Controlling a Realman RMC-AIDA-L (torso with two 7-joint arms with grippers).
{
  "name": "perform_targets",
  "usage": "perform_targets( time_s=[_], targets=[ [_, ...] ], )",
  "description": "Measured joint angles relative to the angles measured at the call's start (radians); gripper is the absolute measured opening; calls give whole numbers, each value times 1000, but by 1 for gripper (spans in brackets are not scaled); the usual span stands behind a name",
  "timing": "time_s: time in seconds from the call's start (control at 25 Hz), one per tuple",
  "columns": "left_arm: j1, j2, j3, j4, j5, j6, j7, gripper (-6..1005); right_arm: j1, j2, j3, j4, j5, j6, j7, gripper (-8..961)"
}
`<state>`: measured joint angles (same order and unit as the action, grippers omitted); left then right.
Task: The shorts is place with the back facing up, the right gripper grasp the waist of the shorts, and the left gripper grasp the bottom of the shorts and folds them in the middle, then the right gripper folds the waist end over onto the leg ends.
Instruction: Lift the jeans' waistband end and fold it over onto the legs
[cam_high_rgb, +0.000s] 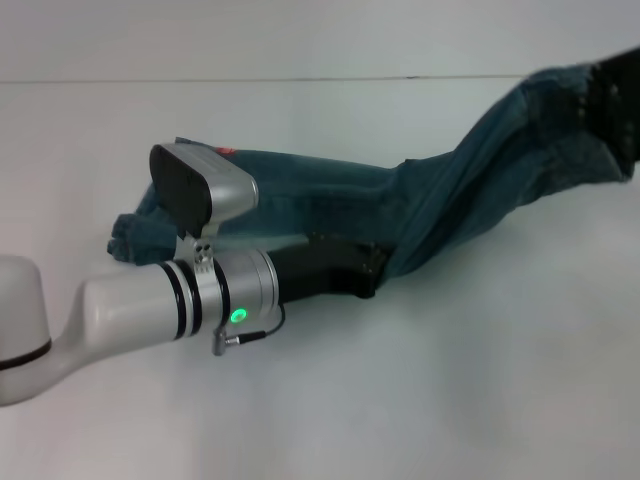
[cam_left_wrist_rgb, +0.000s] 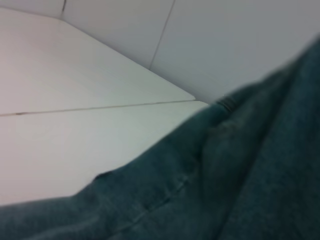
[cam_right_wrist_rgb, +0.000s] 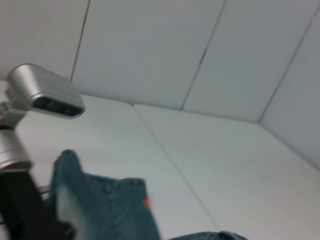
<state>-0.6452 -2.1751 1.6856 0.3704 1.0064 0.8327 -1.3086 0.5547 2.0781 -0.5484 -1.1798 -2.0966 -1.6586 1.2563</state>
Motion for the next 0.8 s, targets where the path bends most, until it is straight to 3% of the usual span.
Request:
perform_targets(
  time_s=[0.32,0.6,0.68,0.76,0.8],
  targets=[
    [39,0,152,34,-130,1,26,4,132,2,-77,115,42,83,-70,50],
    [46,0,299,50,-344,-47,136,4,249,7,-209,283,86,144,-133,50],
    [57,0,285,51,-378,-68,186,4,270,7,-245,311,91,170,-139,50],
    [77,1,200,41,-381,-69,241,4,283,10,-284,324,92,193,-140,50],
    [97,2,108,34,-362,-66,281,5,289,10,-301,331,95,201,-140,50]
  ],
)
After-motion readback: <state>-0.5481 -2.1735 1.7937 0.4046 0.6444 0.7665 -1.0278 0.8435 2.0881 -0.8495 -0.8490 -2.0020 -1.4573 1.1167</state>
